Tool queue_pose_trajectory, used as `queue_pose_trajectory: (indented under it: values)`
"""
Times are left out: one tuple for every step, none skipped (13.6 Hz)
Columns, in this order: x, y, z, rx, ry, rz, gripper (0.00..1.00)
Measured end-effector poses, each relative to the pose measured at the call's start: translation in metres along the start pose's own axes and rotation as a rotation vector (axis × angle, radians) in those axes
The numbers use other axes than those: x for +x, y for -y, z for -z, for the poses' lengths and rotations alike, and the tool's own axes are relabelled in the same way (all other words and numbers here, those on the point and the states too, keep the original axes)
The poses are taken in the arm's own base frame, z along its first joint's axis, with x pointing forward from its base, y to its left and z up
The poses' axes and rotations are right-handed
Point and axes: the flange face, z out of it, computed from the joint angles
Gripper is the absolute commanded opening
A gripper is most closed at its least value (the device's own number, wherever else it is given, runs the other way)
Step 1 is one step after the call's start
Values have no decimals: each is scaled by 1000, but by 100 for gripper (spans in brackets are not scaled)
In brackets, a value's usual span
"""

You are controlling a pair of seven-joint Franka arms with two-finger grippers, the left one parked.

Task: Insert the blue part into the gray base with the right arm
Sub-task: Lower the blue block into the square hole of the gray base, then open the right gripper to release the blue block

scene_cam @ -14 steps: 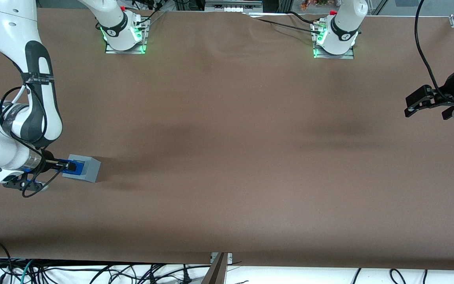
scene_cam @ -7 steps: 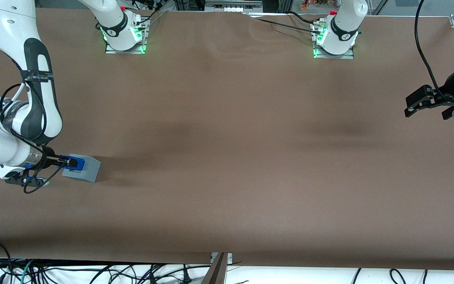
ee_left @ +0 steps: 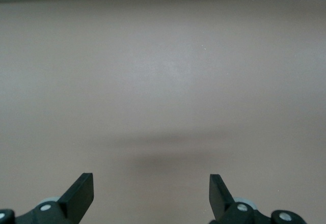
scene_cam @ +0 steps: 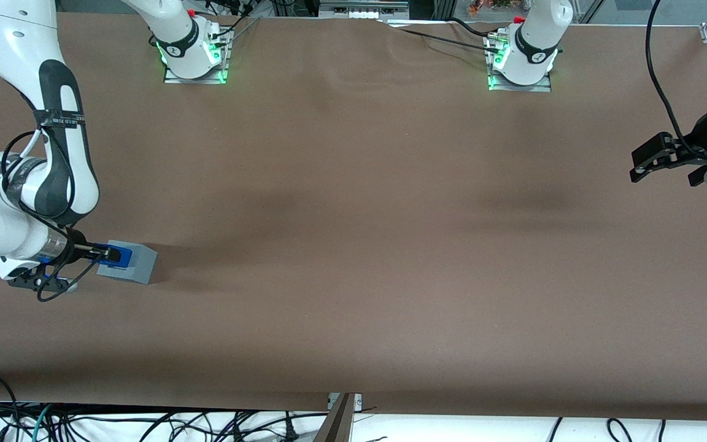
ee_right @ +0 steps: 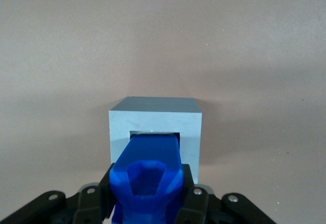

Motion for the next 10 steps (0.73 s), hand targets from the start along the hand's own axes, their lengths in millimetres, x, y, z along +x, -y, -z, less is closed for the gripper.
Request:
queue_pose_trajectory:
  values:
    - [1,2,-8,-3,3,-2,9]
    - [2,4,-8,-6,0,-3,9]
    - [3,4,-9,-7,-2,-2,10]
    - [4,5,-9,-7,-3,-2,15]
    - [4,5,-9,-8,-3,-2,63]
    - [4,5,-9,-8,-3,-2,96]
    - [4,5,-9,-8,-3,-4,99]
    - [4,5,-9,-7,-1,-7,99]
    - [4,7,-8,-6,7,-8,99]
    - [4,12,-3,-3,27,-8,99]
